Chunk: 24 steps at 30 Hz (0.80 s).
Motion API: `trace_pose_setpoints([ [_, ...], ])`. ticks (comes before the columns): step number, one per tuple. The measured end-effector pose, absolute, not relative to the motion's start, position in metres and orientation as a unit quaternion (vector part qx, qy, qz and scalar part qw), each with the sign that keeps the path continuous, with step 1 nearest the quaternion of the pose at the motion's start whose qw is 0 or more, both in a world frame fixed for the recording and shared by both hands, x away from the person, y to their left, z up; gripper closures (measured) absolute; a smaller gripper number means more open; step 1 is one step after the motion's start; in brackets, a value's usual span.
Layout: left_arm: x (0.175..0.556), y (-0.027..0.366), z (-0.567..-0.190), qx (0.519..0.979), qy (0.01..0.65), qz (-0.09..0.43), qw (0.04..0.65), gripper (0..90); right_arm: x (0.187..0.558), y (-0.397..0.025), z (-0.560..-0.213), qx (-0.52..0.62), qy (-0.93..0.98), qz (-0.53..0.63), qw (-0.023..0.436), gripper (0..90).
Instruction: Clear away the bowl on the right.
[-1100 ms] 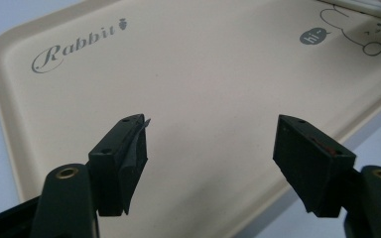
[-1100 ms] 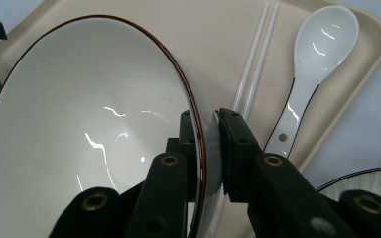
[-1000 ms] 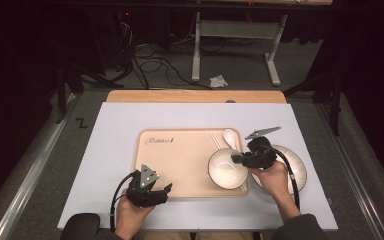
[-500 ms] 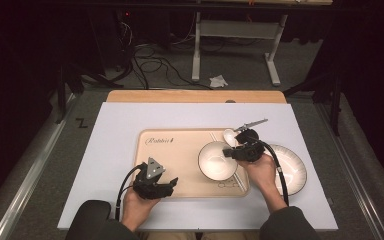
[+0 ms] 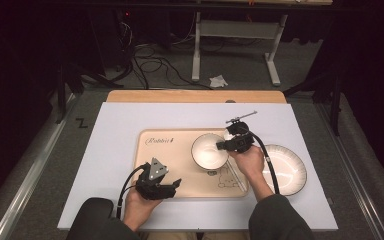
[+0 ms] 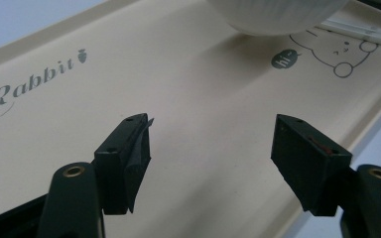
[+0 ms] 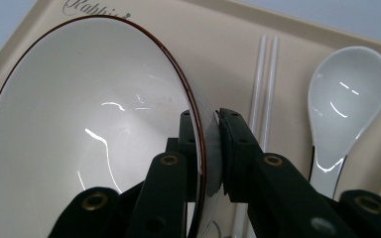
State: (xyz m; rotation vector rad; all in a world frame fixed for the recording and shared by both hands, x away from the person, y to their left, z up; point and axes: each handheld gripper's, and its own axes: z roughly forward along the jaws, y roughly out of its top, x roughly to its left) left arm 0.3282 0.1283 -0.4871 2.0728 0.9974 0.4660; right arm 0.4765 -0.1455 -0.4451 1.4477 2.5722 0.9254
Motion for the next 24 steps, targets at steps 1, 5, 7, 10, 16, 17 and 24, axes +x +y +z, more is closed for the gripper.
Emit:
trace_pose_setpoints([
  [1, 0.328, 0.127, -0.487, 0.816, 0.390, 0.183, 0.386, 32.1, 0.479, -0.145, -0.448, 0.473, 0.829, 0.299, 0.022, 82.8],
  [5, 0.326, 0.129, -0.487, 0.815, 0.392, 0.183, 0.387, 32.3, 0.486, -0.143, -0.453, 0.483, 0.823, 0.299, 0.019, 82.8],
  [7, 0.326, 0.131, -0.487, 0.813, 0.394, 0.182, 0.388, 32.3, 0.490, -0.140, -0.454, 0.486, 0.822, 0.297, 0.022, 82.8],
  [10, 0.325, 0.133, -0.487, 0.811, 0.399, 0.184, 0.386, 32.4, 0.496, -0.138, -0.456, 0.490, 0.819, 0.298, 0.022, 82.8],
  [16, 0.321, 0.137, -0.488, 0.807, 0.407, 0.187, 0.386, 32.5, 0.505, -0.136, -0.466, 0.503, 0.811, 0.298, 0.020, 82.8],
  [17, 0.321, 0.138, -0.488, 0.806, 0.408, 0.188, 0.385, 32.5, 0.507, -0.135, -0.468, 0.506, 0.810, 0.296, 0.019, 82.8],
  [24, 0.316, 0.144, -0.488, 0.799, 0.421, 0.191, 0.384, 32.5, 0.515, -0.130, -0.473, 0.508, 0.810, 0.292, 0.021, 82.5],
])
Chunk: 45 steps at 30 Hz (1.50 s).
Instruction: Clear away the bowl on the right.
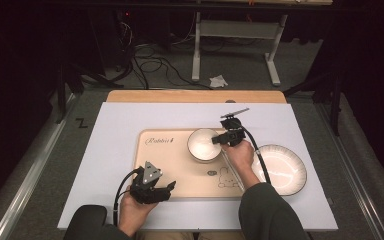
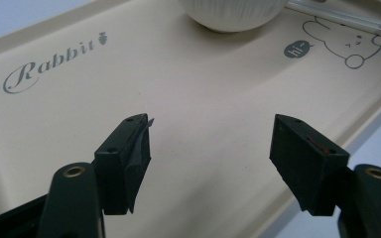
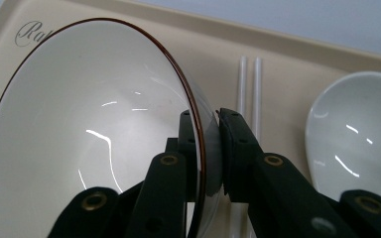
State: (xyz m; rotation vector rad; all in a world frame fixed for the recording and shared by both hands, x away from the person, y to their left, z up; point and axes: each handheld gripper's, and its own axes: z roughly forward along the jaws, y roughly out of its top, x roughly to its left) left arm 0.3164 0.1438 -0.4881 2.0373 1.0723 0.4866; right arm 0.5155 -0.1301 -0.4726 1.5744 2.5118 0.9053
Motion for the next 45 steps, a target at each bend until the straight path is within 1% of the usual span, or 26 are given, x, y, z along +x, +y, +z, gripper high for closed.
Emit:
trace_pose_setpoints([
  [2, 0.315, 0.145, -0.488, 0.797, 0.424, 0.193, 0.384, 32.6, 0.517, -0.125, -0.471, 0.503, 0.814, 0.288, 0.030, 82.5],
  [5, 0.311, 0.148, -0.488, 0.792, 0.430, 0.198, 0.385, 32.6, 0.521, -0.125, -0.475, 0.506, 0.813, 0.288, 0.029, 82.5],
  [8, 0.309, 0.150, -0.488, 0.791, 0.433, 0.199, 0.383, 32.6, 0.526, -0.128, -0.482, 0.515, 0.803, 0.298, 0.018, 82.2],
  [22, 0.305, 0.152, -0.490, 0.790, 0.439, 0.202, 0.376, 32.7, 0.529, -0.124, -0.485, 0.518, 0.796, 0.310, 0.035, 81.0],
  [23, 0.305, 0.152, -0.490, 0.791, 0.439, 0.202, 0.375, 32.7, 0.529, -0.124, -0.485, 0.515, 0.798, 0.309, 0.042, 79.6],
  [27, 0.306, 0.151, -0.490, 0.793, 0.437, 0.200, 0.374, 32.6, 0.526, -0.127, -0.483, 0.513, 0.800, 0.307, 0.049, 67.3],
  [32, 0.307, 0.150, -0.490, 0.794, 0.435, 0.200, 0.374, 32.6, 0.521, -0.134, -0.473, 0.506, 0.800, 0.317, 0.062, 58.0],
  [38, 0.309, 0.148, -0.491, 0.798, 0.430, 0.196, 0.375, 33.0, 0.510, -0.140, -0.458, 0.487, 0.810, 0.315, 0.088, 51.1],
  [42, 0.311, 0.147, -0.491, 0.797, 0.430, 0.186, 0.380, 33.6, 0.505, -0.146, -0.451, 0.486, 0.809, 0.321, 0.082, 49.5],
  [43, 0.312, 0.147, -0.491, 0.798, 0.428, 0.182, 0.382, 35.7, 0.504, -0.148, -0.449, 0.484, 0.809, 0.321, 0.084, 49.5],
  [45, 0.313, 0.145, -0.492, 0.800, 0.425, 0.180, 0.383, 36.4, 0.500, -0.149, -0.445, 0.480, 0.811, 0.323, 0.086, 49.4],
])
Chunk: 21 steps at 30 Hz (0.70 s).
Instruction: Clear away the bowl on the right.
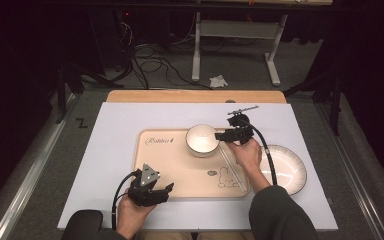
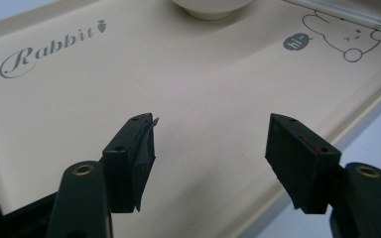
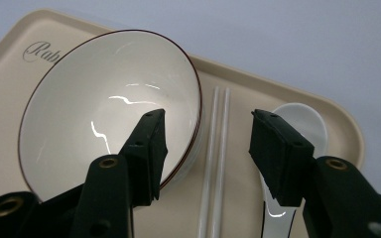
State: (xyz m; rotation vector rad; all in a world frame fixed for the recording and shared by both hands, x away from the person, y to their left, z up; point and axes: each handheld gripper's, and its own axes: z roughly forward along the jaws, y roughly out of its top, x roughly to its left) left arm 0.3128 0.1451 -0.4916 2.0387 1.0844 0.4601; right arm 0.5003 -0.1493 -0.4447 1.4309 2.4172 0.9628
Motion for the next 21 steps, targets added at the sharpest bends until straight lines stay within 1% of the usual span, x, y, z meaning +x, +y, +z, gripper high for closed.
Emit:
trace_pose_setpoints([
  [5, 0.315, 0.142, -0.491, 0.802, 0.419, 0.183, 0.384, 34.5, 0.491, -0.151, -0.436, 0.466, 0.820, 0.322, 0.087, 46.1],
  [9, 0.318, 0.140, -0.491, 0.801, 0.419, 0.179, 0.388, 33.5, 0.483, -0.157, -0.431, 0.463, 0.813, 0.342, 0.088, 46.6],
  [14, 0.320, 0.136, -0.491, 0.806, 0.412, 0.176, 0.387, 33.5, 0.477, -0.168, -0.430, 0.467, 0.811, 0.341, 0.090, 46.3],
  [21, 0.323, 0.132, -0.491, 0.810, 0.405, 0.173, 0.388, 33.2, 0.462, -0.179, -0.425, 0.462, 0.814, 0.336, 0.108, 46.6],
])
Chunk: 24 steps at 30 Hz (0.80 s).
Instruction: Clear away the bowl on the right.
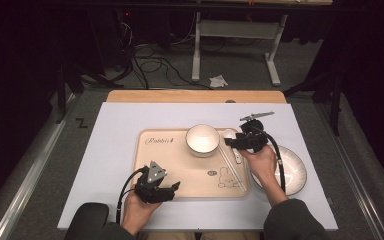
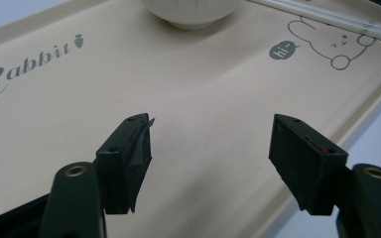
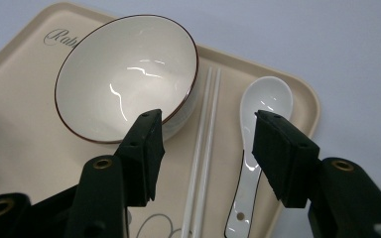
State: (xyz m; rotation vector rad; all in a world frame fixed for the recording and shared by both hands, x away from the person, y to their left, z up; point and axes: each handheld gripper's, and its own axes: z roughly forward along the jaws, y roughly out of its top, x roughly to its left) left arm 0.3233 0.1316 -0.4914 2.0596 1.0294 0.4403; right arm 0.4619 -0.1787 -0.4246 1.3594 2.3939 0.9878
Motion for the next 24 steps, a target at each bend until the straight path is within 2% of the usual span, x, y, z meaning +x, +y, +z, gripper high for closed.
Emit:
trace_pose_setpoints([
  [11, 0.327, 0.124, -0.493, 0.818, 0.391, 0.167, 0.386, 33.1, 0.445, -0.191, -0.419, 0.459, 0.814, 0.334, 0.122, 46.3],
  [24, 0.329, 0.119, -0.495, 0.822, 0.386, 0.161, 0.386, 33.1, 0.428, -0.212, -0.420, 0.463, 0.816, 0.326, 0.115, 46.3],
])
